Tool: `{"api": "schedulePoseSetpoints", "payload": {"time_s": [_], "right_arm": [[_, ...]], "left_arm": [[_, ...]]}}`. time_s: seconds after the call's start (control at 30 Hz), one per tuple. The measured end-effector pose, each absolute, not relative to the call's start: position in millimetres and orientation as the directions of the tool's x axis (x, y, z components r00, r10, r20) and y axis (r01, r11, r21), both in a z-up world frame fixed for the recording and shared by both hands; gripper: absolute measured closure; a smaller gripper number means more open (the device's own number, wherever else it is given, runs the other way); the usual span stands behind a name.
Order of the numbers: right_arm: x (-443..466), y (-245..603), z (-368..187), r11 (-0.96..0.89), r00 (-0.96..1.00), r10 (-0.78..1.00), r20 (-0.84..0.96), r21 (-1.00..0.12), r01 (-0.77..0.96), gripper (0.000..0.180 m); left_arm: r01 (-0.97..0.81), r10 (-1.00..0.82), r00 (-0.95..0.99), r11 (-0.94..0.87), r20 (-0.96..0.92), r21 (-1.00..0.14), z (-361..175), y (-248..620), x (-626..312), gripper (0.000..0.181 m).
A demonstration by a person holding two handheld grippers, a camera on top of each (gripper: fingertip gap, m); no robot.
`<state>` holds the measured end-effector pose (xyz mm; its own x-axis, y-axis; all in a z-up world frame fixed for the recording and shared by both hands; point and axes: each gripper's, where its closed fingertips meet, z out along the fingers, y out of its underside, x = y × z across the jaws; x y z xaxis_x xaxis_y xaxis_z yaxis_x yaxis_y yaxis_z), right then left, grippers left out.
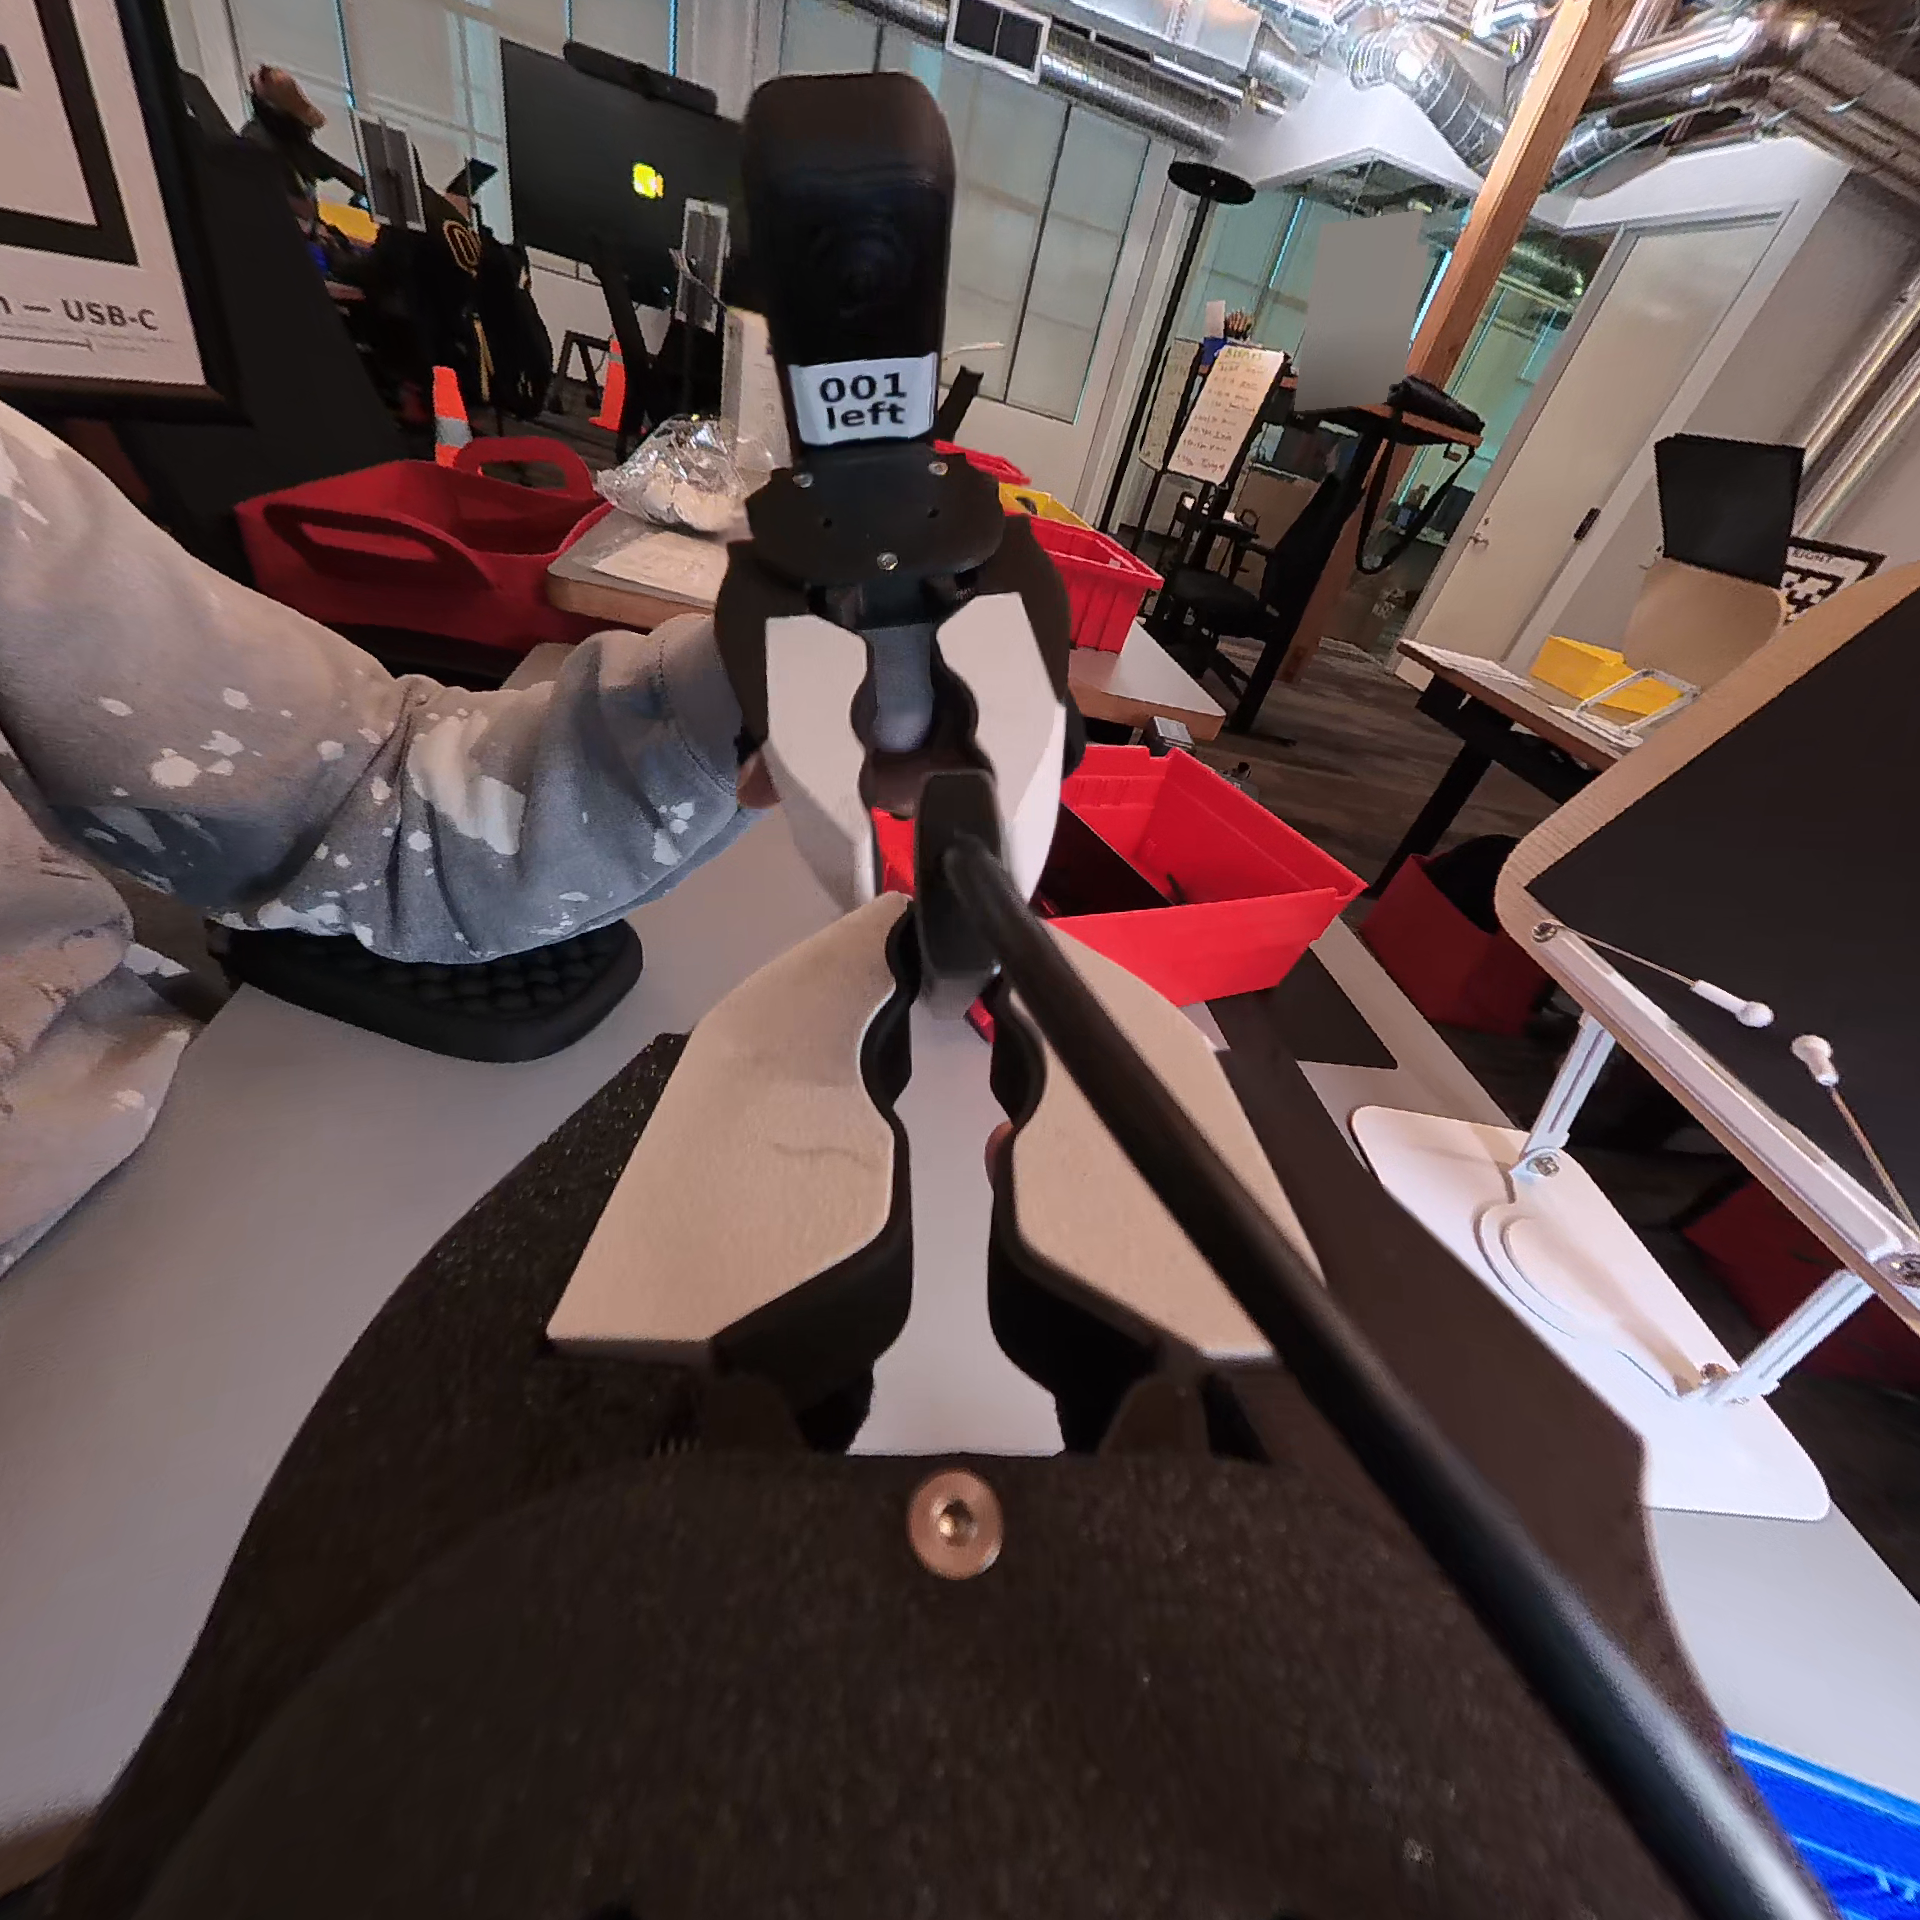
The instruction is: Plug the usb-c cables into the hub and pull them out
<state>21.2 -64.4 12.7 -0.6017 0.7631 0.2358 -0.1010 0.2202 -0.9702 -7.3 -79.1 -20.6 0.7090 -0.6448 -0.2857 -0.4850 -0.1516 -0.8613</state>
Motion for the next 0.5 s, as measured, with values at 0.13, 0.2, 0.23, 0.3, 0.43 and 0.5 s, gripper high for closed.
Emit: {"api": "schedulePoseSetpoints", "payload": {"time_s": [0.13, 0.2, 0.23, 0.3, 0.43, 0.5], "right_arm": [[25.4, -63.4, 16.3, 0.214, -0.604, 0.761, 0.235, -0.971, -0.108, 0.17], [26.6, -63.0, 17.6, 0.209, -0.605, 0.761, 0.234, -0.971, -0.112, 0.17], [26.6, -62.8, 17.9, 0.204, -0.606, 0.761, 0.23, -0.972, -0.113, 0.17], [25.1, -61.9, 16.5, 0.199, -0.605, 0.764, 0.222, -0.974, -0.106, 0.17], [20.7, -62.8, 10.3, 0.202, -0.61, 0.764, 0.213, -0.975, -0.088, 0.17], [18.2, -63.2, 7.6, 0.207, -0.608, 0.765, 0.211, -0.975, -0.079, 0.17]], "left_arm": [[-0.416, -0.527, 0.803, -0.164, -0.277, -0.894, 5.8, -91.7, -52.6, 0.149], [-0.377, -0.406, 0.875, -0.226, -0.265, -0.898, 12.3, -100.5, -92.4, 0.149], [-0.355, -0.336, 0.906, -0.274, -0.257, -0.894, 11.3, -106.0, -115.0, 0.149], [-0.295, -0.201, 0.952, -0.386, -0.232, -0.874, 1.2, -119.7, -159.7, 0.149], [-0.12, -0.01, 0.99, -0.601, -0.143, -0.79, -44.0, -142.6, -227.4, 0.15], [-0.029, 0.025, 0.998, -0.705, -0.066, -0.708, -79.3, -148.1, -243.5, 0.15]]}}
